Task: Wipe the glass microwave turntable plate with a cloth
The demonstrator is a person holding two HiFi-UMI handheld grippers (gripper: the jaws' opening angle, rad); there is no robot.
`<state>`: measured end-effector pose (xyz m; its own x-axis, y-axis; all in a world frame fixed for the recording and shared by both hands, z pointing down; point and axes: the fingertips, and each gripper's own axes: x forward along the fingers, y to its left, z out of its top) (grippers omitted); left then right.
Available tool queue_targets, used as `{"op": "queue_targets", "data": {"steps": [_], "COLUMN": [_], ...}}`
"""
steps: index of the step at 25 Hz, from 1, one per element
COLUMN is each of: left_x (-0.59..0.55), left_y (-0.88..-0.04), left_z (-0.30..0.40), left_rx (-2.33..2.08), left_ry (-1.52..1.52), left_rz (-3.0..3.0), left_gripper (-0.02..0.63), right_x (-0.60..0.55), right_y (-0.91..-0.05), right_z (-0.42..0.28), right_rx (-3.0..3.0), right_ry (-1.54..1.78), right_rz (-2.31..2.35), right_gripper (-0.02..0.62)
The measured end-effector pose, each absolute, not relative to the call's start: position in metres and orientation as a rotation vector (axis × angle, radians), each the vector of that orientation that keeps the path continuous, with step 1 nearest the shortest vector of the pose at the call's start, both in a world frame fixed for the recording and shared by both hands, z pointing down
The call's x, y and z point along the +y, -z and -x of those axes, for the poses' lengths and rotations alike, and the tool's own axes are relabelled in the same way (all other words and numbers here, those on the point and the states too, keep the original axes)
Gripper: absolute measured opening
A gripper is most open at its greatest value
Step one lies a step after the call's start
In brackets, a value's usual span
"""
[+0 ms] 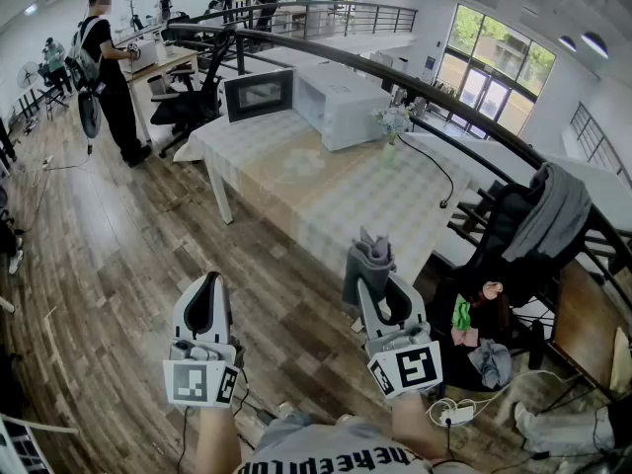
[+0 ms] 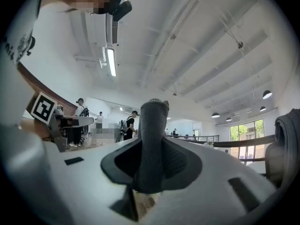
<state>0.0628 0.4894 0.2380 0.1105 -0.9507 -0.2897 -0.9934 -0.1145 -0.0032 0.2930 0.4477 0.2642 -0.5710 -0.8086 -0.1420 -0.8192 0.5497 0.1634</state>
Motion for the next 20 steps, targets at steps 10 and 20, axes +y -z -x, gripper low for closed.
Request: {"op": "queue_targets", "data": {"steps": [10,20], "left_x": [0.485,0.474], "left_y": [-0.242,-0.256], "left_z": [-0.061,-0.044], "left_rx": [1.96,1.932], "left_ry": [-0.325,-0.316], "left_rz": [2.19,2.232], "left_gripper": [0.012,0.012], "right_x": [0.44,0.435], "right_y": [-0.267,-0.277], "right_z": [-0.285,-0.268], "right_rx": [2.726,2.69], "right_ry": [-0.293,-0.254], "right_rz": [1.41,1.431], "right_gripper": [0.101,0.104]}}
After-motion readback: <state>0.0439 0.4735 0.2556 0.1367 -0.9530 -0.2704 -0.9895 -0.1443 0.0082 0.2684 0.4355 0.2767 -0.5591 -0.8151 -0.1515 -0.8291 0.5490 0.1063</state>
